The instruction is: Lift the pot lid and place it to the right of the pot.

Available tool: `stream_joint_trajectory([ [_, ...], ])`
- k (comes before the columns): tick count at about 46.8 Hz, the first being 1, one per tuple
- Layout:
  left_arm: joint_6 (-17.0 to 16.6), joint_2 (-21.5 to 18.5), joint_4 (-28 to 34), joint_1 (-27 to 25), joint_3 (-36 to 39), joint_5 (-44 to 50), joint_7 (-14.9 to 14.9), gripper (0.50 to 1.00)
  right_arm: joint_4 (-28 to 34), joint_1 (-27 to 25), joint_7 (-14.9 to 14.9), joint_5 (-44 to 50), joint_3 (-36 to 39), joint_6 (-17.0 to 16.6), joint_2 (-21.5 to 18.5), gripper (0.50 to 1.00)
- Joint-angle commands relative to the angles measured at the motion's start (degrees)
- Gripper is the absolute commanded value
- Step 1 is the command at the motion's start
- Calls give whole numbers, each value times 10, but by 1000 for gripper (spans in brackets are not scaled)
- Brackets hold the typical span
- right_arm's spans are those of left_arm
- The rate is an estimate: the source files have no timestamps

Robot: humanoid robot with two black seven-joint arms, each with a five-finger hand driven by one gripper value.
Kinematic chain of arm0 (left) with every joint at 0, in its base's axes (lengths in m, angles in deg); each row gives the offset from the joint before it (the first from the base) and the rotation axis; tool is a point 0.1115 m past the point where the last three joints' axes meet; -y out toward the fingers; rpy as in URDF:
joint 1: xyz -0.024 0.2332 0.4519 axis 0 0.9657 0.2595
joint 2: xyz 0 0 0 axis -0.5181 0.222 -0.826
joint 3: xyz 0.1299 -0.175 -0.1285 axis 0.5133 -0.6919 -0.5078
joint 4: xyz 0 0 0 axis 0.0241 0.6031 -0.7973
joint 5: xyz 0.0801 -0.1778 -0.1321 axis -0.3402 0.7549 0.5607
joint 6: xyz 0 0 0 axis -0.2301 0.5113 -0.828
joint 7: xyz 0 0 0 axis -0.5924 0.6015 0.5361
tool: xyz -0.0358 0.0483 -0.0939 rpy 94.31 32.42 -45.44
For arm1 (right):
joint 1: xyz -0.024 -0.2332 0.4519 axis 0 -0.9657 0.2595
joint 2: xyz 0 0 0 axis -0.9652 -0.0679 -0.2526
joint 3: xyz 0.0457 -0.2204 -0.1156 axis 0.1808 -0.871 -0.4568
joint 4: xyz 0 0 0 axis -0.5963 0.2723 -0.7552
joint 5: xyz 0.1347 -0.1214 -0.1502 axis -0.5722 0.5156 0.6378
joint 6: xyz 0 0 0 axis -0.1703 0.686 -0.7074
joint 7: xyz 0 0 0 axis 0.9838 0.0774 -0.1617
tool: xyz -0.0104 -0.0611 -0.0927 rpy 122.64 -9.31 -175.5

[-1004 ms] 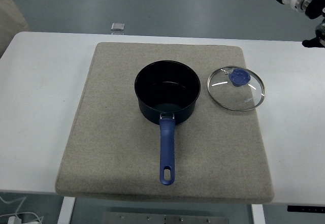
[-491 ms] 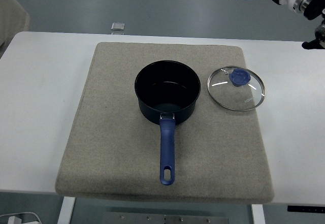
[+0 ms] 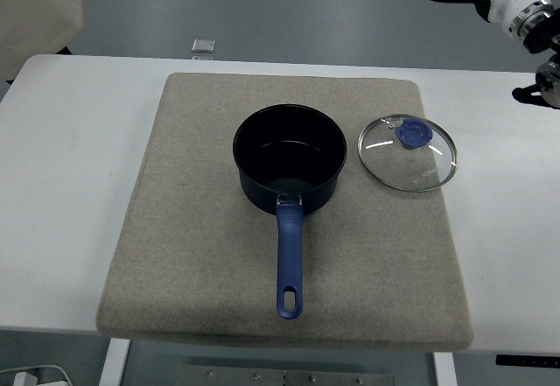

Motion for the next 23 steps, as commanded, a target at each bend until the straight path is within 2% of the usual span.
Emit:
stream_joint_trajectory([
  [1, 0, 0, 0, 0, 0, 0, 0, 1000, 11, -12, 1, -28, 18, 4, -10, 905],
  [11, 0, 0, 0, 0, 0, 0, 0, 1000, 40, -36, 9, -88, 21, 16, -35, 905],
  [23, 0, 0, 0, 0, 0, 0, 0, 1000, 41, -59, 13, -105, 27, 22, -40, 905],
])
